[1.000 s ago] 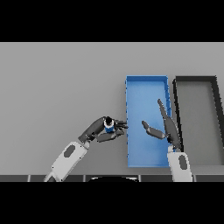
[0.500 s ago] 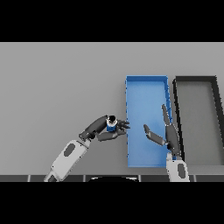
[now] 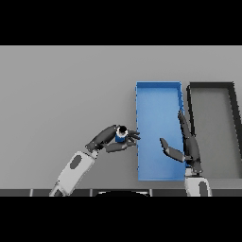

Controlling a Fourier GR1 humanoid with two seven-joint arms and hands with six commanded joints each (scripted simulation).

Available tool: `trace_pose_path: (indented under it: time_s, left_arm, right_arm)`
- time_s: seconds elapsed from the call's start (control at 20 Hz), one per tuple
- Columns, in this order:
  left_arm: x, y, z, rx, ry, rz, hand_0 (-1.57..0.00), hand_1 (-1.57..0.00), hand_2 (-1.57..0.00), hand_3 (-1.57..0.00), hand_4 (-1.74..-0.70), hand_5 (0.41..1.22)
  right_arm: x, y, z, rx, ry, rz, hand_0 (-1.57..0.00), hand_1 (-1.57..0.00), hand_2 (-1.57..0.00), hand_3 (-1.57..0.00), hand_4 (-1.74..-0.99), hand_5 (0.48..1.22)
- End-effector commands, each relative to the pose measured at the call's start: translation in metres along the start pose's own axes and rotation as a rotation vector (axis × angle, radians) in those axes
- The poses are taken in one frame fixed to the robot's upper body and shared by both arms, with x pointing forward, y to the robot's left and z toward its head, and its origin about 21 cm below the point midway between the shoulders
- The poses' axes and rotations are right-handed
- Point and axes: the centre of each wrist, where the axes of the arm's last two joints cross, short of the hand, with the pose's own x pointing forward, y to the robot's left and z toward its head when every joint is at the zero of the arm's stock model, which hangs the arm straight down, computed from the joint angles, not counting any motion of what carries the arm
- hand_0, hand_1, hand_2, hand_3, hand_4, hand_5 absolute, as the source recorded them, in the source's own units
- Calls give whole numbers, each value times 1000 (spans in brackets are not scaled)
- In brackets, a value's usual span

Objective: Pick up the blue pipe and place it into the blue bin.

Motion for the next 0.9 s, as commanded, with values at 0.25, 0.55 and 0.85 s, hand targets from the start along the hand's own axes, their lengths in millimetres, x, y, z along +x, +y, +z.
trace_pose_path:
  time_s: [0.25,0.55,0.85]
  left_arm:
    - [2,-1,5,0,-4,-11,-1571,-1571,-1571,-1571,-1473,1221]
    - [3,-2,-1,-9,-2,-26,-1571,-1571,-1571,-1571,-1474,1221]
    - [3,-2,2,-15,2,-16,-1571,-1571,-1571,-1571,-1475,1221]
  right_arm:
    - [60,-3,-20,298,7,43,1,-2,-4,1,-1194,543]
    - [80,11,-45,502,-2,101,1,0,0,1,-1249,524]
    - [102,43,-65,666,-53,50,1,1,1,1,-1214,520]
